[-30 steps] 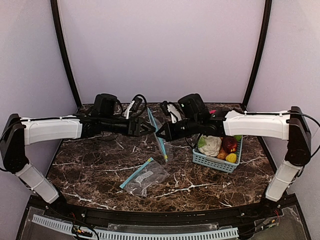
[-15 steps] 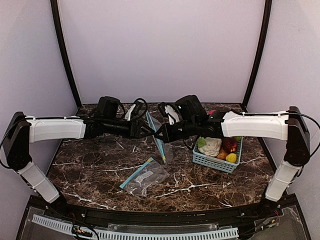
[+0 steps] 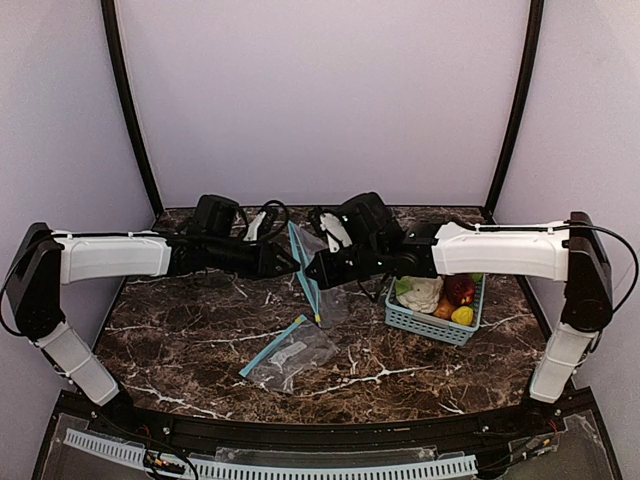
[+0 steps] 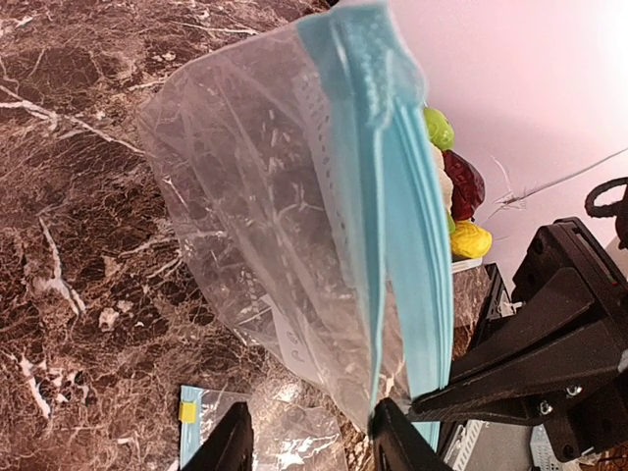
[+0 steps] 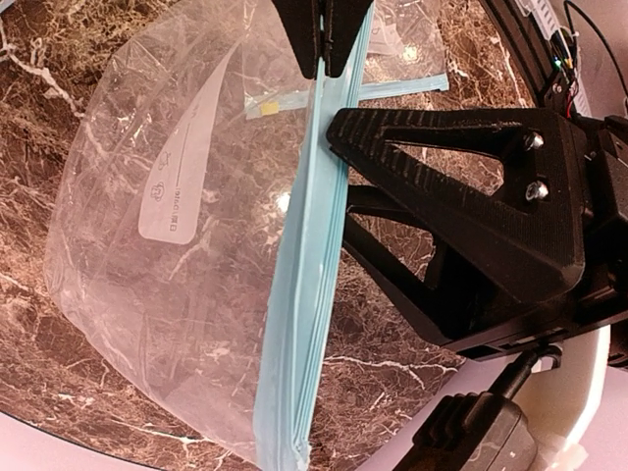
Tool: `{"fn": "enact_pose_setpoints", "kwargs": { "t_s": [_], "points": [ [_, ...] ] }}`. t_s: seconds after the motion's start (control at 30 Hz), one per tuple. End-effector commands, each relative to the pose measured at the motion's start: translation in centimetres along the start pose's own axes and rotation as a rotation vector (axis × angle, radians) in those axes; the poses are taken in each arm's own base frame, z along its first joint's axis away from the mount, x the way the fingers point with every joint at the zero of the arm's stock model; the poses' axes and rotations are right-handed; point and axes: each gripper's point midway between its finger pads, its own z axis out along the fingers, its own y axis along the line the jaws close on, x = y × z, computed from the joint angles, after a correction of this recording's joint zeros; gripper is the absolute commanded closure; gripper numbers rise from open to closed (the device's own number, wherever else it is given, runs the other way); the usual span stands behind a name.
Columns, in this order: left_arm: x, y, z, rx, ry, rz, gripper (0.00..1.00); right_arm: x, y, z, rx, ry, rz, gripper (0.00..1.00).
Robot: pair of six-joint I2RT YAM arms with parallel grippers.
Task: Place the food in the zip-top bag and seal the zipper
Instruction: Pass from the right arm to the left
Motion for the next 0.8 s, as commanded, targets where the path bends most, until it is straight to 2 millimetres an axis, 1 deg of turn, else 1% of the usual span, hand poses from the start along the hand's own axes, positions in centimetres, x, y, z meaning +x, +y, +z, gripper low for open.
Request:
{"fn": "enact_pose_setpoints", "kwargs": {
  "t_s": [0.0, 0.23, 0.3, 0.33, 0.37, 0.43, 0.53, 0.57, 0.77],
  "points": [
    [0.5, 1.1, 0.1, -0.042, 0.022, -0.018, 0.61, -0.4, 0.5, 0.4, 0.045, -0.005, -0.030, 1.00],
    [0.7, 0.4, 0.4, 0.009, 0.035, -0.025, 0.65, -0.5, 1.0, 1.3, 0.097, 0.000, -0.068, 1.00],
    [0.7, 0.3, 0.5, 0.022, 0.035, -0.028, 0.72, -0.4, 1.0, 1.4, 0.105, 0.003, -0.071, 1.00],
    [0.6, 0.3, 0.4, 0.018, 0.034, -0.030, 0.78, -0.3, 0.8, 1.4, 0.117, 0.003, -0.069, 1.00],
    [0.6, 0.6, 0.4, 0.007, 0.031, -0.031, 0.80, -0.4, 0.6, 1.3, 0.132, 0.001, -0.065, 1.00],
    [0.7, 1.2, 0.3, -0.028, 0.034, -0.037, 0.86, -0.6, -0.1, 0.9, 0.175, -0.009, -0.063, 1.00],
    [0.8, 2.1, 0.0, -0.090, 0.041, -0.027, 0.92, -1.0, -1.2, 0.0, 0.242, -0.033, -0.060, 1.00],
    [0.9, 2.7, -0.2, -0.128, 0.043, -0.029, 0.94, -1.2, -1.7, -0.3, 0.272, -0.041, -0.061, 1.00],
    [-0.1, 3.9, -1.7, -0.253, 0.016, 0.041, 0.96, -1.9, -4.7, -3.3, 0.459, -0.094, -0.053, 1.00]
  ]
}}
